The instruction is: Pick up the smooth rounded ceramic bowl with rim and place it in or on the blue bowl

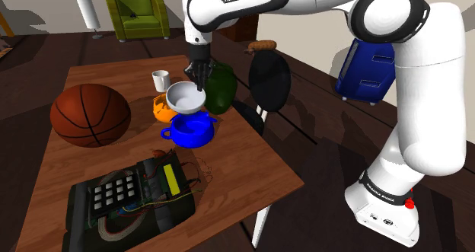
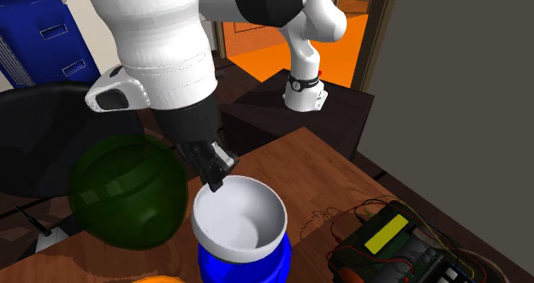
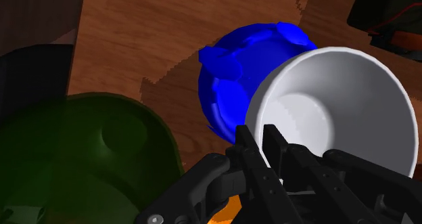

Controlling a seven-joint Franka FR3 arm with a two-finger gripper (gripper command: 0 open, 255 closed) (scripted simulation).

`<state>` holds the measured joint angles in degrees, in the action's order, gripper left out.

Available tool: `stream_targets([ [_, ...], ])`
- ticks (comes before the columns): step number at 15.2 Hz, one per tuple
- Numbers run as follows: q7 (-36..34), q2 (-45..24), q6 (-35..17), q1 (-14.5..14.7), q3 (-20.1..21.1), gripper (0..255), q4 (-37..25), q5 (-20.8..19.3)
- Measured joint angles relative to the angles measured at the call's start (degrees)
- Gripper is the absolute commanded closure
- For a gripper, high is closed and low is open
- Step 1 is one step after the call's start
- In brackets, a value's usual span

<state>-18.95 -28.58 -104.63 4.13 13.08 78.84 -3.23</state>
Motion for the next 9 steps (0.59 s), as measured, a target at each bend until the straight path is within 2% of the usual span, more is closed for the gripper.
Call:
stream_targets([
  [9,0.0,-1.1,-5.1,-0.1,-0.2,255,4.0,-0.2],
])
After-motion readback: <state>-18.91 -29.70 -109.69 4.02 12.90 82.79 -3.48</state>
